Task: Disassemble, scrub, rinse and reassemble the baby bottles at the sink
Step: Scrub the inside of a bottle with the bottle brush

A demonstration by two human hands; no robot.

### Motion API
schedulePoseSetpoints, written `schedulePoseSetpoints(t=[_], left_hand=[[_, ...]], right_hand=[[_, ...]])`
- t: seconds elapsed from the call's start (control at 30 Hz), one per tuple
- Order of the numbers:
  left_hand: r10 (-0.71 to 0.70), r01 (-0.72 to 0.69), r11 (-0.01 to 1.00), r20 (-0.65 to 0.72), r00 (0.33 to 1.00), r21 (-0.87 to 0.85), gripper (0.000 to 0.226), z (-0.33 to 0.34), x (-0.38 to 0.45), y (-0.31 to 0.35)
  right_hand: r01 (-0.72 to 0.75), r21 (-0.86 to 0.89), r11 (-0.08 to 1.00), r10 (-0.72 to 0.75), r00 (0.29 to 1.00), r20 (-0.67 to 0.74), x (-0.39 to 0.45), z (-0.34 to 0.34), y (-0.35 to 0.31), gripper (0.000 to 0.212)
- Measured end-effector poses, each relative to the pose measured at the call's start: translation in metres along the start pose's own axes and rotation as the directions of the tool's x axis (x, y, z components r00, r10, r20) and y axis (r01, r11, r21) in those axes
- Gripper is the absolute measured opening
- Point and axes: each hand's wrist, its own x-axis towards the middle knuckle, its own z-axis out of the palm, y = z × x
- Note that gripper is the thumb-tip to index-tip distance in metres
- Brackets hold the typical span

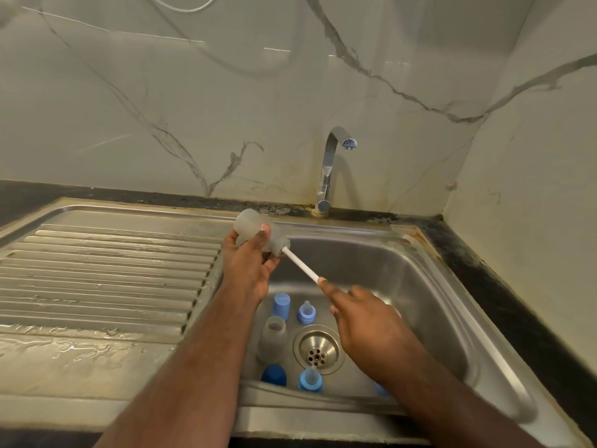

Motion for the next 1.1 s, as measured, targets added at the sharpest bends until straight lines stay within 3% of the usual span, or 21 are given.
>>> schedulePoseSetpoints(t=[0.1,0.2,0.27,0.3,0.37,0.4,0.43,0.47,0.5,0.57,0.6,0.67,0.7,0.77,0.8,0.83,0.87,0.9,1.0,1.03,1.1], left_hand=[[-0.012,0.012,1.000,-0.003,1.000,0.006,0.059,0.000,-0.001,0.000],[-0.005,0.004,0.999,0.034,0.999,0.045,0.059,-0.001,-0.002,-0.001],[-0.006,0.002,0.997,0.059,0.998,0.080,0.061,-0.003,-0.002,-0.003],[-0.014,0.009,0.997,0.060,0.998,0.081,0.063,-0.004,-0.001,-0.003],[-0.044,0.042,0.998,0.036,0.998,0.042,0.062,-0.005,0.002,-0.001],[-0.058,0.057,0.998,0.029,0.998,0.013,0.059,-0.005,0.003,0.001],[-0.066,0.067,0.998,0.033,0.997,-0.005,0.054,-0.006,0.004,0.002],[-0.069,0.070,0.997,0.041,0.997,-0.011,0.050,-0.006,0.005,0.002],[-0.070,0.071,0.997,0.045,0.997,-0.011,0.048,-0.005,0.005,0.002],[-0.072,0.072,0.997,0.041,0.997,-0.013,0.047,-0.005,0.005,0.001],[-0.071,0.072,0.997,0.042,0.997,-0.016,0.048,-0.005,0.005,0.000],[-0.065,0.066,0.998,0.039,0.997,-0.022,0.048,-0.004,0.004,0.001],[-0.059,0.060,0.998,0.031,0.998,-0.027,0.047,-0.004,0.005,0.002],[-0.051,0.052,0.998,0.011,0.999,-0.041,0.042,-0.004,0.005,0.004],[-0.054,0.054,0.997,0.006,0.999,-0.047,0.040,-0.005,0.005,0.004],[-0.060,0.060,0.997,0.004,0.998,-0.048,0.039,-0.005,0.005,0.004],[-0.066,0.067,0.997,0.008,0.998,-0.043,0.040,-0.005,0.005,0.004],[-0.073,0.073,0.997,0.013,0.997,-0.038,0.042,-0.006,0.004,0.004],[-0.076,0.076,0.997,0.035,0.997,-0.018,0.047,-0.005,0.000,0.003],[-0.076,0.076,0.997,0.043,0.996,-0.004,0.049,-0.004,-0.001,0.002],[-0.077,0.075,0.997,0.052,0.996,0.034,0.050,-0.003,-0.002,0.001]], right_hand=[[-0.020,-0.222,0.975,0.034,0.998,0.057,0.002,-0.002,-0.010,0.075],[-0.001,-0.184,0.983,0.016,0.997,0.076,0.011,0.002,-0.011,0.072],[-0.053,0.080,0.995,0.046,0.995,0.089,0.012,-0.002,-0.010,0.059],[-0.118,0.310,0.943,0.076,0.986,0.146,0.011,-0.005,-0.007,0.051],[-0.314,0.714,0.625,0.118,0.943,0.312,0.007,-0.016,0.001,0.042],[-0.374,0.798,0.473,0.117,0.924,0.364,0.004,-0.022,0.003,0.041],[-0.373,0.824,0.426,0.110,0.926,0.362,0.002,-0.025,0.004,0.040],[-0.331,0.808,0.486,0.115,0.941,0.317,0.001,-0.023,0.005,0.040],[-0.247,0.728,0.640,0.117,0.967,0.225,0.001,-0.020,0.006,0.040],[-0.056,0.327,0.943,0.038,0.997,0.063,0.004,-0.012,0.004,0.043],[0.003,0.166,0.986,-0.008,1.000,0.028,0.004,-0.007,0.002,0.047],[0.019,0.163,0.987,-0.028,0.998,0.052,0.003,-0.003,-0.005,0.048],[-0.032,0.345,0.938,0.000,0.996,0.093,0.002,-0.007,-0.007,0.046],[-0.267,0.749,0.607,0.069,0.956,0.285,0.001,-0.015,-0.007,0.041],[-0.341,0.824,0.452,0.078,0.935,0.345,0.001,-0.018,-0.006,0.041],[-0.362,0.843,0.398,0.093,0.930,0.356,0.001,-0.019,-0.002,0.041],[-0.348,0.834,0.429,0.116,0.936,0.331,0.002,-0.017,0.001,0.040],[-0.297,0.792,0.534,0.131,0.954,0.269,0.003,-0.014,0.004,0.041],[-0.089,0.409,0.908,0.074,0.996,0.053,0.009,-0.005,0.004,0.045],[-0.045,0.285,0.957,0.039,0.999,0.028,0.011,-0.004,0.004,0.047],[-0.034,0.205,0.978,0.028,0.999,0.031,0.010,-0.004,0.001,0.049]])
